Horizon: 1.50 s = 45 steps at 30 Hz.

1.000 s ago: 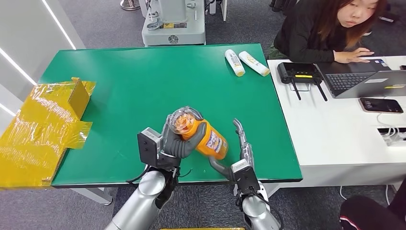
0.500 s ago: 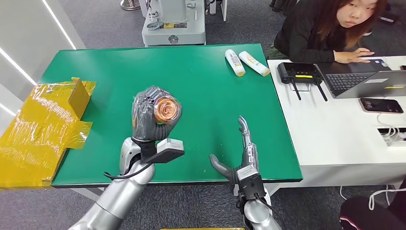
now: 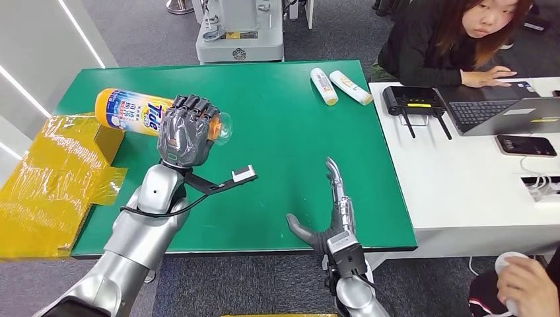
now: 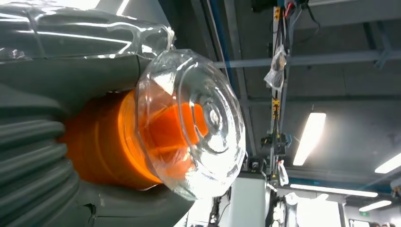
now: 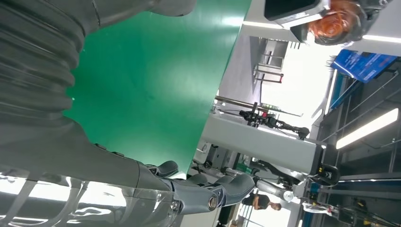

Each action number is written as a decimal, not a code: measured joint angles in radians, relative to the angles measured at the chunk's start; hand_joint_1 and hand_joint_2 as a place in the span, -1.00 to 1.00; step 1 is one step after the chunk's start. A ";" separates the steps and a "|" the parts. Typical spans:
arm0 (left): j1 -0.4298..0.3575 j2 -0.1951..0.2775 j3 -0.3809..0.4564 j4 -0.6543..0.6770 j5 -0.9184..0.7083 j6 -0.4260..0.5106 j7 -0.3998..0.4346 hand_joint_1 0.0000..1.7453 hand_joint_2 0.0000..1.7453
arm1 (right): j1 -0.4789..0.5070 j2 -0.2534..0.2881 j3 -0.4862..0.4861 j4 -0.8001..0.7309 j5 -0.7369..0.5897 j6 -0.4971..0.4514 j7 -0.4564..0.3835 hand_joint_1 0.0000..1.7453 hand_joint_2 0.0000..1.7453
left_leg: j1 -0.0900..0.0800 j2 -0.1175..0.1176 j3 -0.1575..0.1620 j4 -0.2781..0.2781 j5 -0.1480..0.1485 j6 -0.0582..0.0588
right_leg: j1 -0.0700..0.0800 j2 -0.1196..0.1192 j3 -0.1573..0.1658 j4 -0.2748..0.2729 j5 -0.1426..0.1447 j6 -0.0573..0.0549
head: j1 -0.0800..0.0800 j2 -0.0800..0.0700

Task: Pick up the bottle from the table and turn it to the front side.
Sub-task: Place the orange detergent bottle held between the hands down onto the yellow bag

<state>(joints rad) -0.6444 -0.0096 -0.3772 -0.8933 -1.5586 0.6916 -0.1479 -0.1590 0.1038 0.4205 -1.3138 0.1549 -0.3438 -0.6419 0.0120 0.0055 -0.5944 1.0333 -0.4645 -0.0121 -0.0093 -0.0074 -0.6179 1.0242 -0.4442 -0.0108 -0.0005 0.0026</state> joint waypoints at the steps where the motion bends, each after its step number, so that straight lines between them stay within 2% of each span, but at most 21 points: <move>1: -0.009 0.009 -0.007 0.019 -0.002 0.000 0.024 1.00 1.00 | -0.001 -0.001 0.001 0.000 -0.004 0.000 -0.001 -1.00 1.00 | 0.000 0.000 0.000 0.000 0.000 0.000 | 0.000 0.000 0.000 0.000 0.000 0.000 | 0.000 0.000; 5: -0.058 0.055 -0.072 0.148 -0.006 0.000 0.146 1.00 1.00 | -0.003 -0.008 0.003 -0.002 -0.016 -0.005 -0.008 -1.00 1.00 | 0.000 0.001 0.000 0.000 0.000 0.000 | 0.000 0.001 0.000 0.000 0.000 0.000 | 0.000 0.000; 12: -0.086 0.122 -0.122 0.352 -0.006 -0.005 0.256 1.00 1.00 | 0.009 -0.028 0.002 -0.004 -0.032 -0.026 -0.025 -1.00 1.00 | 0.000 0.003 0.000 0.000 0.000 0.000 | 0.000 0.003 0.000 0.000 0.001 -0.001 | 0.000 0.000; 16: -0.086 0.163 -0.129 0.447 -0.006 -0.072 0.327 1.00 1.00 | 0.025 -0.041 0.002 -0.005 -0.045 -0.034 -0.037 -1.00 1.00 | 0.000 0.005 0.000 0.000 0.000 0.000 | 0.000 0.005 -0.001 0.000 0.001 -0.001 | 0.000 0.000; 19: -0.079 0.196 -0.135 0.498 -0.006 -0.112 0.344 1.00 1.00 | 0.034 -0.048 0.002 -0.004 -0.047 -0.035 -0.040 -1.00 1.00 | 0.000 0.005 0.000 -0.001 0.000 0.000 | 0.000 0.005 -0.001 0.000 0.000 -0.001 | 0.000 0.000; 28: -0.056 0.254 -0.160 0.566 -0.005 -0.171 0.320 1.00 1.00 | 0.044 -0.058 0.001 0.002 -0.047 -0.032 -0.043 -1.00 1.00 | 0.000 0.004 0.000 -0.001 0.000 0.000 | 0.000 0.004 -0.001 0.000 0.001 -0.001 | 0.000 0.000; 34: -0.021 0.283 -0.165 0.590 0.008 -0.166 0.250 1.00 1.00 | 0.044 -0.058 0.001 0.002 -0.045 -0.019 -0.042 -1.00 1.00 | 0.000 0.003 0.000 -0.001 0.000 0.000 | 0.000 0.004 -0.001 0.000 0.000 -0.001 | 0.000 0.000; 45: -0.010 0.320 -0.153 0.601 0.102 -0.135 0.110 1.00 1.00 | 0.042 -0.059 0.001 0.002 -0.026 0.006 -0.034 -1.00 1.00 | 0.000 0.003 0.000 -0.001 0.000 0.000 | 0.000 0.004 -0.001 0.000 0.000 -0.001 | 0.000 0.000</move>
<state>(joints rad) -0.6541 0.3108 -0.5306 -0.2925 -1.4566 0.5568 -0.0381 -0.1166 0.0445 0.4219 -1.3119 0.1285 -0.3374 -0.6757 0.0123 0.0087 -0.5945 1.0325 -0.4645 -0.0126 -0.0091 -0.0038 -0.6193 1.0246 -0.4438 -0.0120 -0.0004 0.0025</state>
